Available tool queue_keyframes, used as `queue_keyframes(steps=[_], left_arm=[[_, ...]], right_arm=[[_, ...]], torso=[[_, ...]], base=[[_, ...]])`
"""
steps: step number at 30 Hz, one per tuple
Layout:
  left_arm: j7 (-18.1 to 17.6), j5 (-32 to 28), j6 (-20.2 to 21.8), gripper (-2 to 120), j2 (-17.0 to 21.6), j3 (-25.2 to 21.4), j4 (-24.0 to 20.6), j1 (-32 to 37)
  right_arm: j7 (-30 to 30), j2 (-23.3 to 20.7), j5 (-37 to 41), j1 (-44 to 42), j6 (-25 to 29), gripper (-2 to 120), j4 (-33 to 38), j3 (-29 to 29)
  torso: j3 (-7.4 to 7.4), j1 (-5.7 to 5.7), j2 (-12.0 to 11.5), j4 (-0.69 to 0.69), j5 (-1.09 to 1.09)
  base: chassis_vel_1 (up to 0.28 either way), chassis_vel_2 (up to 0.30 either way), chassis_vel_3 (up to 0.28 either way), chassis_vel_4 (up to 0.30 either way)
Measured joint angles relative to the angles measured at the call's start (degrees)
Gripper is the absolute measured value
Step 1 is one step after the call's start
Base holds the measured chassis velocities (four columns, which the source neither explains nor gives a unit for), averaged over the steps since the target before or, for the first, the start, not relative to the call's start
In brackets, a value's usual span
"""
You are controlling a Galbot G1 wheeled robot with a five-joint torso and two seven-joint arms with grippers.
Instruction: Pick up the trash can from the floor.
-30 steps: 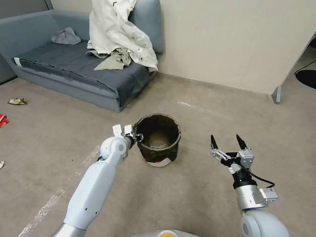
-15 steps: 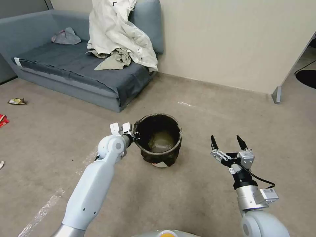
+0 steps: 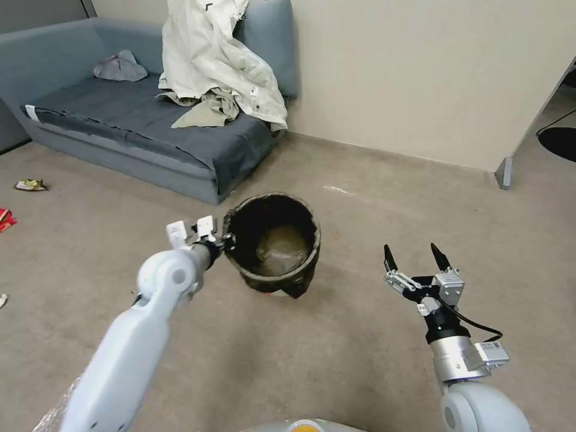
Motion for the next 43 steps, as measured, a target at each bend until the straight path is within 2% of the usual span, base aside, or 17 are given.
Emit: queue_keyframes(steps=[6, 14, 43], left_arm=[[-0.57, -1.99, 0.00, 1, 1.34, -1.49, -3.21, 2.49], [-0.59, -1.83, 0.00, 1, 2.72, -2.96, -5.52, 5.21], [0.76, -1.83, 0.00, 1, 4.69, -5.44, -6.73, 6.87]], right_arm=[[-0.22, 0.20, -0.05, -0.01, 0.00, 100, 0.37, -0.56], [-0.50, 0.18, -0.08, -0.28, 0.00, 100, 1.06, -0.66], [-1.00, 0.22, -0.42, -0.02, -0.86, 100, 1.48, -0.83]], torso=[[0.00, 0.00, 0.00, -0.04, 0.00], [0.00, 0.00, 0.00, -0.02, 0.00], [0.00, 0.00, 0.00, -0.02, 0.01]], base=[[0.000, 0.000, 0.000, 0.000], [0.000, 0.000, 0.000, 0.000], [0.000, 0.000, 0.000, 0.000]])
